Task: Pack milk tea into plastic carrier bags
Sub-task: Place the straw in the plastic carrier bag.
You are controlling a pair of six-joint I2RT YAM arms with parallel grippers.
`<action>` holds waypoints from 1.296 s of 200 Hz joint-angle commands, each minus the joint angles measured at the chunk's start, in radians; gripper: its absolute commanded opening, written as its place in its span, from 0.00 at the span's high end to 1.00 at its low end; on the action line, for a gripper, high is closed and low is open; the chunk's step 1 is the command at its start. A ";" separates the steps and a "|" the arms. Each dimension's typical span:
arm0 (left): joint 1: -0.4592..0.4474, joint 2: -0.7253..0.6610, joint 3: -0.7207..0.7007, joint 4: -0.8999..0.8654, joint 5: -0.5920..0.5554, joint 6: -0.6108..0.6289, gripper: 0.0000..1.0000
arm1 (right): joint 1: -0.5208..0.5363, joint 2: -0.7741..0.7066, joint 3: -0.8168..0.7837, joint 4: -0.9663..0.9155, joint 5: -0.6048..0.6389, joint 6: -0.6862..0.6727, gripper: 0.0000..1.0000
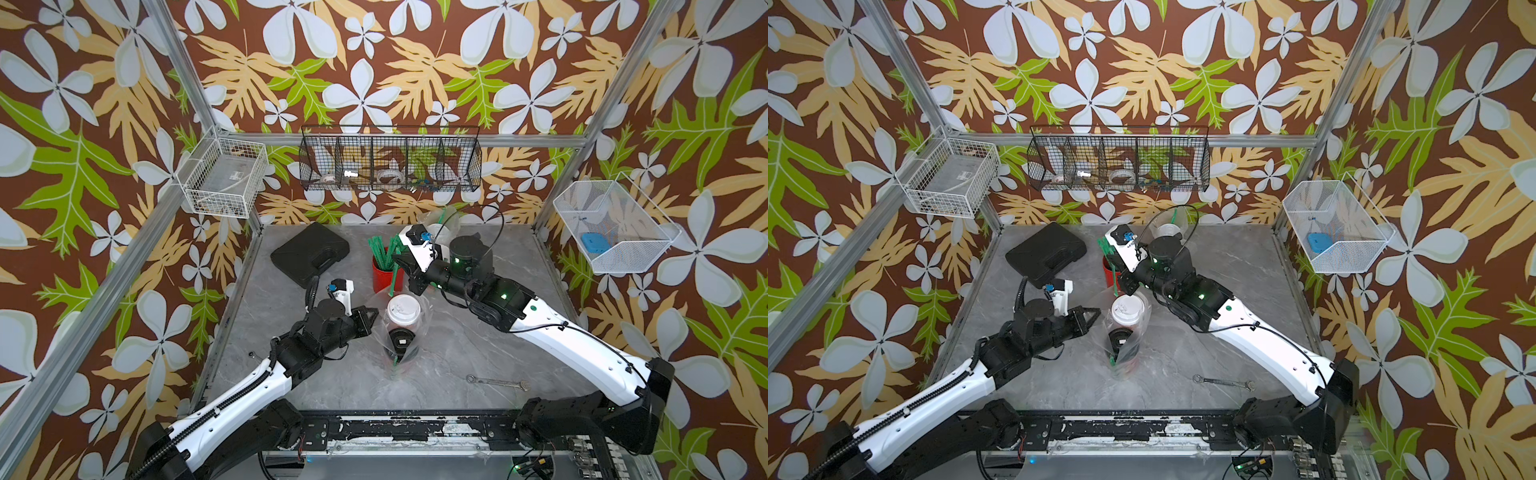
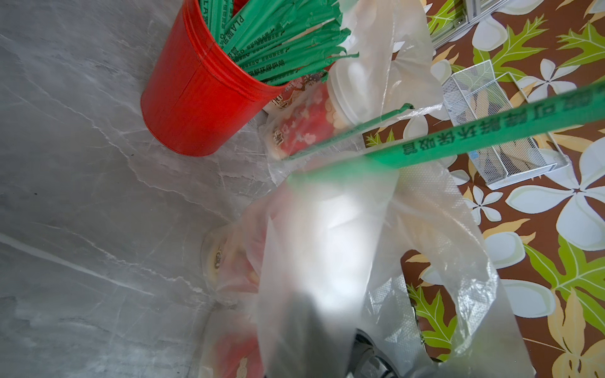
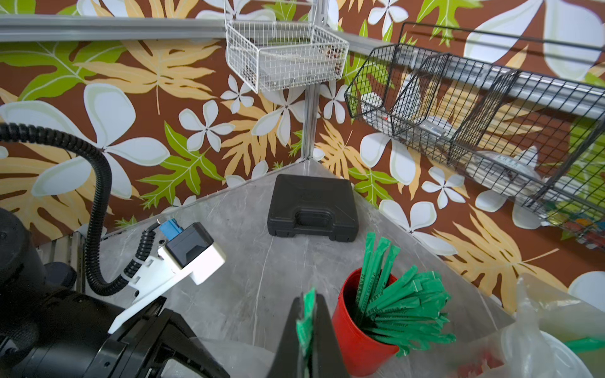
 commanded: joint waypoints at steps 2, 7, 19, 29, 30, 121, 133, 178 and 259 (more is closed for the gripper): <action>-0.002 0.005 0.009 0.014 -0.008 0.010 1.00 | 0.001 0.031 0.057 -0.108 -0.022 0.003 1.00; -0.002 0.005 0.010 0.015 -0.008 0.010 1.00 | 0.001 0.038 0.068 -0.126 -0.024 0.002 1.00; -0.002 0.005 0.008 0.018 -0.009 0.010 1.00 | 0.001 0.047 0.076 -0.156 -0.026 0.000 1.00; -0.002 0.003 0.007 0.020 -0.011 0.010 1.00 | 0.001 0.048 0.073 -0.164 -0.028 -0.001 1.00; -0.002 0.003 0.008 0.020 -0.011 0.010 1.00 | 0.001 0.048 0.072 -0.164 -0.028 -0.001 1.00; -0.002 -0.030 0.001 0.011 -0.034 0.014 1.00 | 0.002 0.076 0.028 -0.163 -0.022 0.021 1.00; -0.002 -0.036 -0.003 0.010 -0.040 0.013 1.00 | 0.001 0.082 0.022 -0.165 -0.021 0.021 1.00; -0.002 -0.049 -0.012 0.005 -0.048 0.007 1.00 | 0.002 0.106 -0.004 -0.160 -0.032 0.031 1.00; -0.002 -0.048 -0.014 -0.004 -0.051 0.007 1.00 | 0.001 0.142 -0.032 -0.182 0.058 0.020 1.00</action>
